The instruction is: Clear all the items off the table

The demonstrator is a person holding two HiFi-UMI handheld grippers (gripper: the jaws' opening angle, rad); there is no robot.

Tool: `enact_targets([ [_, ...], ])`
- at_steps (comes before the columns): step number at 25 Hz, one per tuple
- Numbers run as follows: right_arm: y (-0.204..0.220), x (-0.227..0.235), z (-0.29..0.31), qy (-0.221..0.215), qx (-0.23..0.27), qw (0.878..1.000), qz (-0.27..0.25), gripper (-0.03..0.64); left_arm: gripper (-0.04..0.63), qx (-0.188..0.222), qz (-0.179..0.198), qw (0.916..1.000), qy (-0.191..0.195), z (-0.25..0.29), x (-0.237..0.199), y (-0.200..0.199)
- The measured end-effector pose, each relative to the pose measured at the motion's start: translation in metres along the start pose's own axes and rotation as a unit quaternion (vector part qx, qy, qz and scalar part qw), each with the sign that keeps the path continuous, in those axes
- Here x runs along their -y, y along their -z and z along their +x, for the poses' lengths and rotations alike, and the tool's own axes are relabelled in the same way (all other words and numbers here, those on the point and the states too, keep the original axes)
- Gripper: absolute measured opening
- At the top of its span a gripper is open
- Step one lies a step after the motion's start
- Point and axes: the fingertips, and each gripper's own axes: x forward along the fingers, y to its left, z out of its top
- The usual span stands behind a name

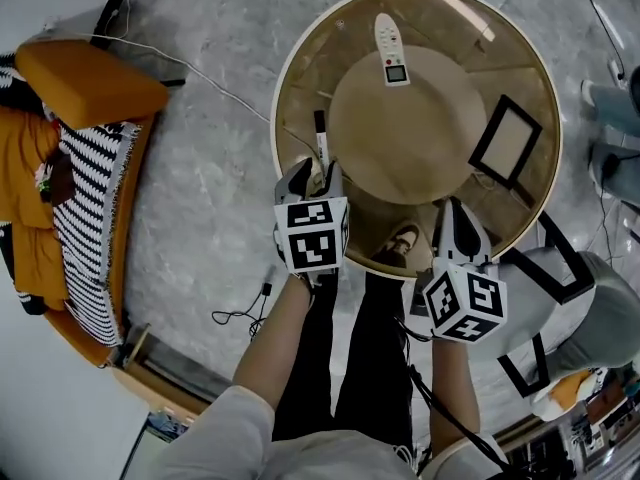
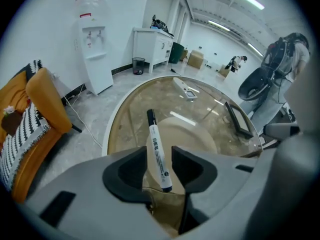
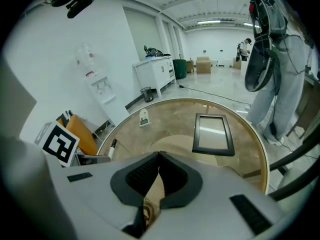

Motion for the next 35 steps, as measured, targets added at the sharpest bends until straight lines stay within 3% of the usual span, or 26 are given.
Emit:
enact_targets([
  [5,0.016,0.010,0.001,0.010,-0.008,1.000,0.022,0.024,0.144,-0.031,0.019,0.9991,-0.022,0.015,-0.003,0.006],
  [11,0.018,0.022,-0.003,0.024,0.000,0.999,0.047,0.023,0.103,-0.035,0.026,0.9986,-0.031,0.015,-0.005,0.005],
  [19,0.019,0.037,-0.018,0.045,0.026,0.995,0.087,0.024,0.069,-0.042,0.054,0.9977,0.004,0.008,0.012,-0.005],
  [23,0.024,0.055,-0.041,0.067,0.040,0.990,0.120,0.023,0.069,-0.040,0.089,0.9947,0.030,-0.009,0.043,-0.009],
  [30,0.043,0.125,-0.109,0.141,0.079,0.968,0.193,0.023,0.071,-0.056,0.185,0.9772,0.089,-0.029,0.143,0.008],
  [35,0.085,0.181,-0.165,0.206,0.107,0.936,0.267,0.024,0.071,-0.069,0.271,0.9499,0.140,-0.041,0.225,0.039],
])
